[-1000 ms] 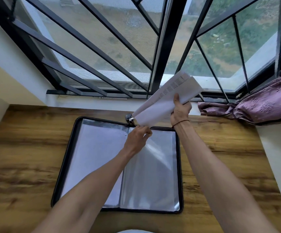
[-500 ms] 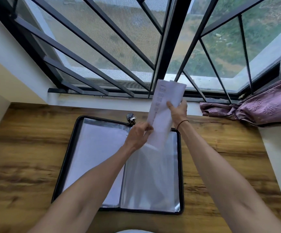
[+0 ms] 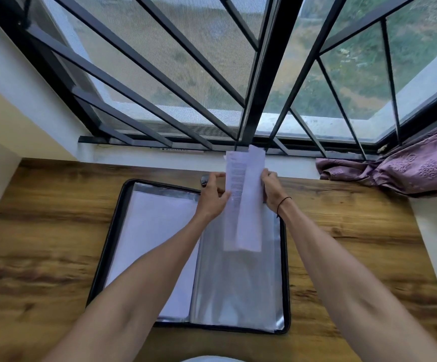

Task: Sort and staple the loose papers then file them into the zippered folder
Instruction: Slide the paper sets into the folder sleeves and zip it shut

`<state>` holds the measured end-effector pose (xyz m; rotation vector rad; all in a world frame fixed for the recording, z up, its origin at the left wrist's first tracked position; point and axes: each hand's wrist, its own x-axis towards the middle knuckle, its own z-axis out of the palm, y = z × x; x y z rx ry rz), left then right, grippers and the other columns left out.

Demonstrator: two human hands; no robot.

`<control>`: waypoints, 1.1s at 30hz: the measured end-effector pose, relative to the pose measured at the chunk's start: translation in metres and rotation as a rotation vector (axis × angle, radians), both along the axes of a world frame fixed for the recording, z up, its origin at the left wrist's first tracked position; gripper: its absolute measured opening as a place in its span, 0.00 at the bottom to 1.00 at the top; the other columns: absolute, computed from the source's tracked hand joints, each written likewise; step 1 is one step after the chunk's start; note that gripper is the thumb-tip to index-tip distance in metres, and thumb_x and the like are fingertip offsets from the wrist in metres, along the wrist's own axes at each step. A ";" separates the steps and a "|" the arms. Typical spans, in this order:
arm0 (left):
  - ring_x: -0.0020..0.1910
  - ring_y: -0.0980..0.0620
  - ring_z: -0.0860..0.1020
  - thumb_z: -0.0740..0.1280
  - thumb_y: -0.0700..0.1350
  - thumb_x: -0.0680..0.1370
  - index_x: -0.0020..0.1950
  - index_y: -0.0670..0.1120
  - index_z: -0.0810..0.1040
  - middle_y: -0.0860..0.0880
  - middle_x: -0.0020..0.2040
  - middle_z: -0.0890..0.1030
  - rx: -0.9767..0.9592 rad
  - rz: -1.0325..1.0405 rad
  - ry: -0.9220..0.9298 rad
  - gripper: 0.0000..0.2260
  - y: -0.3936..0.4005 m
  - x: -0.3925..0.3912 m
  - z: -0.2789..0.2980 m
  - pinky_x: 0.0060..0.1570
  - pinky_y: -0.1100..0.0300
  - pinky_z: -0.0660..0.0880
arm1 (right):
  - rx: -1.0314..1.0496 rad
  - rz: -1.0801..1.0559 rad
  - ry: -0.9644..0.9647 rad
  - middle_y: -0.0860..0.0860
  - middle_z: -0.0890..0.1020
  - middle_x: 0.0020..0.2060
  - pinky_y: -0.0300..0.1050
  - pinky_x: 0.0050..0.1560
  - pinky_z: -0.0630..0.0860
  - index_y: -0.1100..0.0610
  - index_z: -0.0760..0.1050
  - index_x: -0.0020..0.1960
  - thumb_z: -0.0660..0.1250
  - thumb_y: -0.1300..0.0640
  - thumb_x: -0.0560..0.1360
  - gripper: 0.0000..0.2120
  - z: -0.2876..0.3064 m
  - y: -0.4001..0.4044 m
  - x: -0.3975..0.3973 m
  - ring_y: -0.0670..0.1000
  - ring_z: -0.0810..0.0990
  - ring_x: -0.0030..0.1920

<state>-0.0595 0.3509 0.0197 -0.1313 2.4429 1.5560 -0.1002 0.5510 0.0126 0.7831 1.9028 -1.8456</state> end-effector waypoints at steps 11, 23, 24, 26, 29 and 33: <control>0.38 0.55 0.80 0.70 0.39 0.77 0.69 0.54 0.70 0.54 0.37 0.79 -0.190 -0.124 0.187 0.23 -0.003 0.002 0.002 0.41 0.52 0.80 | 0.839 0.327 0.252 0.62 0.73 0.63 0.60 0.53 0.77 0.47 0.40 0.80 0.72 0.49 0.71 0.51 0.037 -0.033 0.001 0.66 0.78 0.54; 0.51 0.50 0.75 0.75 0.59 0.73 0.59 0.48 0.80 0.48 0.54 0.70 -0.379 -0.220 0.370 0.21 -0.013 0.009 -0.011 0.48 0.57 0.77 | 0.792 0.163 0.064 0.54 0.72 0.33 0.51 0.34 0.70 0.46 0.53 0.76 0.56 0.71 0.72 0.38 0.031 -0.002 -0.006 0.57 0.73 0.35; 0.53 0.50 0.74 0.75 0.58 0.74 0.58 0.47 0.81 0.49 0.54 0.71 -0.414 -0.250 0.395 0.19 -0.013 0.011 -0.013 0.50 0.57 0.77 | 0.775 0.169 0.071 0.54 0.71 0.34 0.50 0.33 0.69 0.44 0.53 0.76 0.56 0.71 0.72 0.39 0.030 0.001 -0.005 0.57 0.72 0.35; 0.54 0.49 0.73 0.72 0.60 0.75 0.55 0.48 0.82 0.49 0.52 0.74 -0.495 -0.324 0.426 0.18 -0.011 0.013 -0.016 0.52 0.54 0.74 | 0.738 0.217 0.108 0.56 0.74 0.38 0.47 0.31 0.68 0.39 0.50 0.76 0.55 0.72 0.72 0.42 0.028 0.003 -0.004 0.57 0.74 0.36; 0.54 0.49 0.74 0.69 0.62 0.77 0.56 0.51 0.80 0.52 0.48 0.78 -0.514 -0.418 0.384 0.17 -0.004 0.013 -0.014 0.55 0.51 0.69 | 0.682 0.341 0.173 0.57 0.74 0.37 0.50 0.31 0.70 0.31 0.45 0.76 0.55 0.73 0.73 0.48 0.027 0.004 0.000 0.55 0.73 0.33; 0.52 0.52 0.77 0.69 0.61 0.78 0.56 0.54 0.79 0.56 0.44 0.81 -0.451 -0.576 0.198 0.14 0.005 0.010 -0.007 0.61 0.47 0.69 | 0.655 0.402 0.215 0.58 0.74 0.37 0.51 0.32 0.71 0.29 0.46 0.77 0.60 0.72 0.73 0.49 0.022 0.006 0.002 0.56 0.71 0.31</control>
